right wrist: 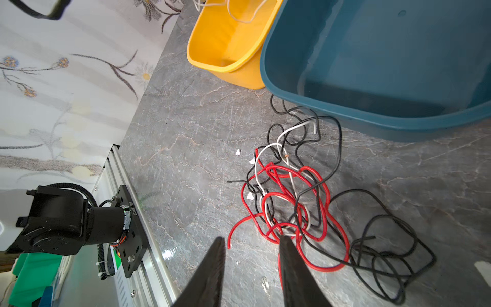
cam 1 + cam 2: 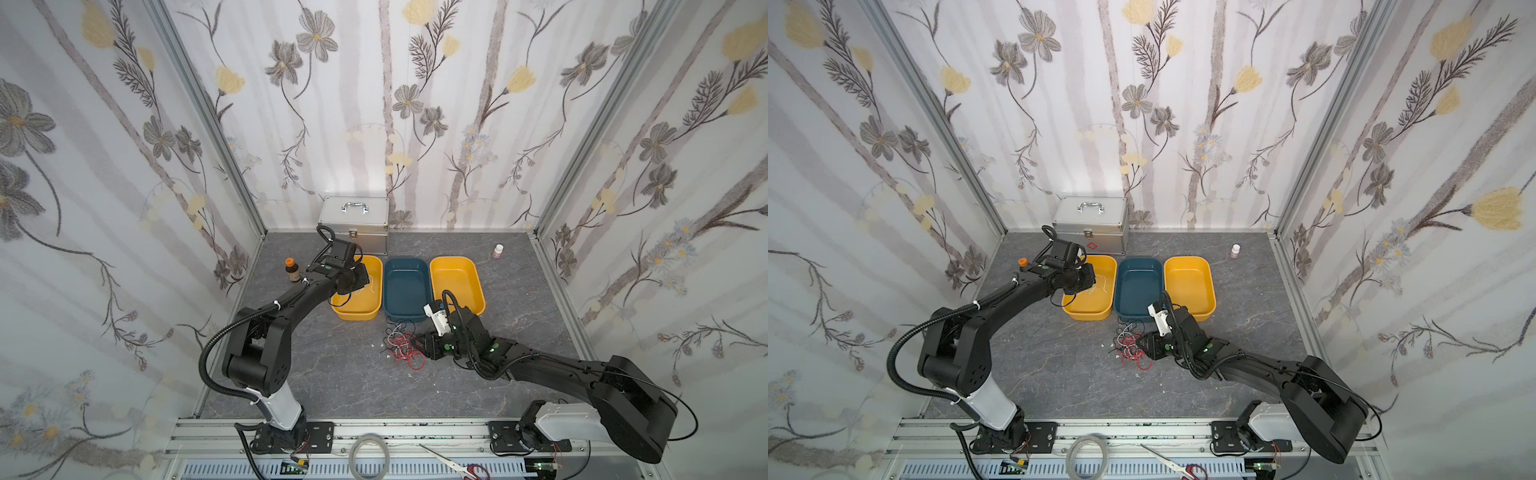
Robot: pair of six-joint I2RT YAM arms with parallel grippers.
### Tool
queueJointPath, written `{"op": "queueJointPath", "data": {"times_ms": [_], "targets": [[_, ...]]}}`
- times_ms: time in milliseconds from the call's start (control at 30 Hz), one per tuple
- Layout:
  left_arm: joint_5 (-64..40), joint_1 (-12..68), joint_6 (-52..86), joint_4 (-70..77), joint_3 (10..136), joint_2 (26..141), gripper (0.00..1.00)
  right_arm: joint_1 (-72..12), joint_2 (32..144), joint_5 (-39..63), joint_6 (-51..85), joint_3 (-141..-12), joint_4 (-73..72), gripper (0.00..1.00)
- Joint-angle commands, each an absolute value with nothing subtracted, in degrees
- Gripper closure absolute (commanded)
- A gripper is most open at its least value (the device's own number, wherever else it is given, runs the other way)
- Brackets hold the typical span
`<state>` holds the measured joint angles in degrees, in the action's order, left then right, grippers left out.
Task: Untangle and sort cables by color
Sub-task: Place the cable into the container.
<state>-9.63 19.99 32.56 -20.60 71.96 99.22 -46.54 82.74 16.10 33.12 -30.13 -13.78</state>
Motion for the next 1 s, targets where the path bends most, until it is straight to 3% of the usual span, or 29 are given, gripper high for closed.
{"op": "queueJointPath", "data": {"times_ms": [0, 100, 267, 300, 500, 967], "targets": [[-9.7, 20.0, 35.1, -22.5, 74.7, 102.3, 0.95, -46.6, 81.6, 14.5, 34.0, -29.6, -13.9, 0.61], [-9.4, 20.0, 35.0, -23.7, 77.0, 104.6, 0.8, -46.6, 80.7, 14.1, 34.2, -29.1, -14.1, 0.6], [-7.7, 20.0, 34.6, -26.1, 78.3, 104.5, 0.41, -46.5, 80.0, 13.7, 34.1, -29.1, -13.8, 0.59], [-7.6, 20.0, 34.3, -26.7, 78.6, 104.3, 0.38, -46.5, 80.0, 13.7, 34.1, -29.1, -13.7, 0.59], [-7.2, 20.3, 32.9, -27.4, 76.9, 97.7, 0.36, -46.4, 80.7, 10.3, 33.3, -31.5, -10.7, 0.55], [-16.5, 27.3, 33.8, -16.9, 55.0, 76.0, 0.34, -47.7, 94.1, 4.9, 30.6, -42.2, -6.7, 0.44]]}}
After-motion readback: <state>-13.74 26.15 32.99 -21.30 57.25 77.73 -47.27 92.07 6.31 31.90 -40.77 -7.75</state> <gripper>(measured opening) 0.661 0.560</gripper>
